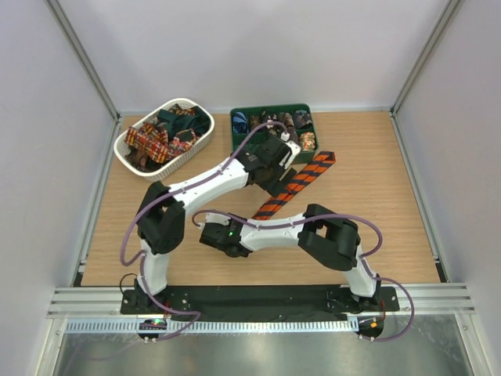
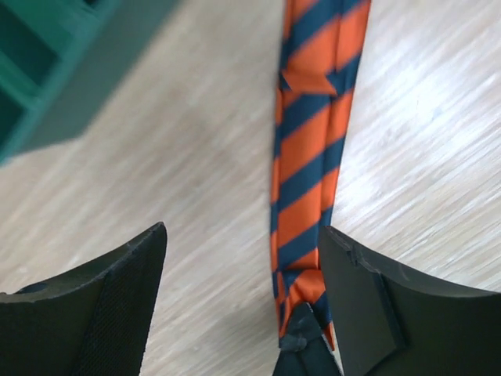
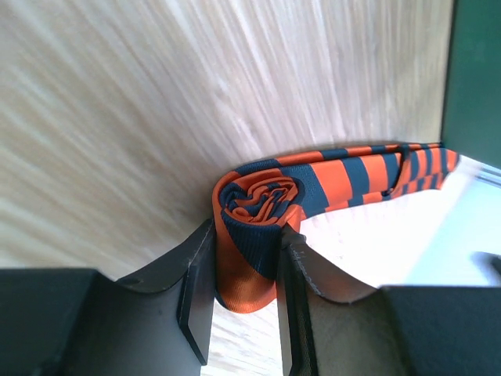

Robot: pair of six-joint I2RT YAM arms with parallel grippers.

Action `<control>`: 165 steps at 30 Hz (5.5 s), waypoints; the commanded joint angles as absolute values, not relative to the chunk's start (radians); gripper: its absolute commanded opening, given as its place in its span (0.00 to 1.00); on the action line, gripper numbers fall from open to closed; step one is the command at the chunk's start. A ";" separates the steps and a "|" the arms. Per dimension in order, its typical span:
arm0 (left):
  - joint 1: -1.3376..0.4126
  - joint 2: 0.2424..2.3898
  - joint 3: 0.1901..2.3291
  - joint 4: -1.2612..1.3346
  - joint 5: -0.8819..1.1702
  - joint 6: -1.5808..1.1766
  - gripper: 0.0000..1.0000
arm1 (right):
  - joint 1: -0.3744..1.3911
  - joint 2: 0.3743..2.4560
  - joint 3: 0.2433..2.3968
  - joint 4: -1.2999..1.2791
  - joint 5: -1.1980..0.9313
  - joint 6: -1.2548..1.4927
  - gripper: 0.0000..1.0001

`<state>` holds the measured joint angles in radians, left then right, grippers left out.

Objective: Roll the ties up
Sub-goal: Roll the tie

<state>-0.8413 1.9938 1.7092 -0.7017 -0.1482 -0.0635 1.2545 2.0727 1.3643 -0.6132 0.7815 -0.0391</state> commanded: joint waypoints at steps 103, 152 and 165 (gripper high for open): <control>-0.776 1.712 0.810 0.094 0.187 0.115 0.36 | 0.492 1.962 0.881 0.330 -0.957 0.453 0.26; -0.798 1.985 1.143 -0.386 0.087 -0.057 0.18 | 0.411 1.102 0.502 0.206 -0.466 0.399 0.27; -0.808 2.106 1.285 -0.561 0.103 -0.077 0.16 | 0.854 0.963 0.504 0.126 -0.097 0.155 0.28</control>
<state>-0.8051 1.9873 1.3243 -0.3466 0.0753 -0.0494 0.7471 0.9356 0.4526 0.1497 -0.2752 0.2607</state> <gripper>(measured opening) 0.412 0.276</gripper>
